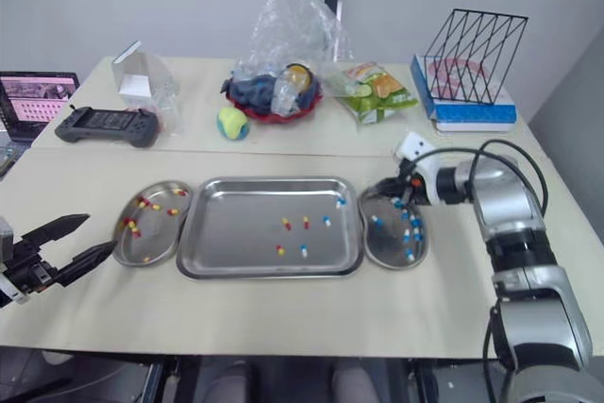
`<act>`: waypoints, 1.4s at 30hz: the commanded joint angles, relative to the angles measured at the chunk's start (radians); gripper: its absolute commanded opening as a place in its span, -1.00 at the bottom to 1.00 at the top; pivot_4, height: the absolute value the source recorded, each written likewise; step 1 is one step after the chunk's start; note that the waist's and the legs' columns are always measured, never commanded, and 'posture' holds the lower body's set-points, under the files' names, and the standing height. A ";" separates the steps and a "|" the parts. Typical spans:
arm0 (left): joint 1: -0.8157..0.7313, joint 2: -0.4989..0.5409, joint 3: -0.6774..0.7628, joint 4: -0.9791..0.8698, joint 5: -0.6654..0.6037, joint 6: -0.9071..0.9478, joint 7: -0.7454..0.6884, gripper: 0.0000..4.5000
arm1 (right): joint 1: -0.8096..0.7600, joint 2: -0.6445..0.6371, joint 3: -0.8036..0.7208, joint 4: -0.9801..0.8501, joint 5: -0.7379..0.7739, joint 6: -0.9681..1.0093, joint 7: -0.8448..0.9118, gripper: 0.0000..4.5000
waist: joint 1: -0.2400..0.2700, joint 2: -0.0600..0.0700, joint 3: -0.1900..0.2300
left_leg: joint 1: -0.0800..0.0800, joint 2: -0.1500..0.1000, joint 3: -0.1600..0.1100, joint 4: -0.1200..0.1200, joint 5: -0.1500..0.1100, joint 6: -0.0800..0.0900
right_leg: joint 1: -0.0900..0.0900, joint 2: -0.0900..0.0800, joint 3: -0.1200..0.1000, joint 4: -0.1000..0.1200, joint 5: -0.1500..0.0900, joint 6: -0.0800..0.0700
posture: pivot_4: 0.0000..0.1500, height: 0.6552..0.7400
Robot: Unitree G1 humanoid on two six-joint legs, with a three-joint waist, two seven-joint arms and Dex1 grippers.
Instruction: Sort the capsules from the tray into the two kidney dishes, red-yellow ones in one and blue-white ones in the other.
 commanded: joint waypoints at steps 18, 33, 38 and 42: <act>-0.058 0.080 0.057 0.151 -0.001 -0.023 -0.013 1.00 | -0.077 -0.130 -0.233 0.123 0.125 -0.135 0.002 0.98 | 0.007 0.001 0.001 | 0.000 0.000 0.000 0.000 0.000 0.000 | 0.001 0.000 0.000 -0.001 0.000 0.000 | 1.00 0.48; -0.182 0.101 0.004 0.382 0.173 -0.166 0.155 1.00 | 0.119 -0.124 -0.484 0.323 0.216 -0.341 -0.167 0.98 | 0.001 0.001 0.001 | 0.002 0.000 0.000 0.000 0.000 0.000 | 0.001 0.000 0.000 0.000 0.000 0.000 | 1.00 0.48; -0.214 0.111 -0.033 0.404 0.200 -0.154 0.166 1.00 | 0.143 -0.116 -0.478 0.333 0.212 -0.364 -0.189 0.98 | -0.001 0.001 0.001 | 0.002 0.000 0.000 0.000 0.000 0.000 | 0.002 0.000 0.000 0.000 0.000 0.000 | 1.00 0.48; -0.222 0.112 -0.038 0.410 0.199 -0.160 0.168 1.00 | 0.143 -0.111 -0.473 0.317 0.219 -0.356 -0.190 0.98 | 0.000 0.001 0.001 | 0.002 0.000 0.000 0.000 0.000 0.000 | 0.002 0.000 0.000 0.000 0.000 0.000 | 1.00 0.48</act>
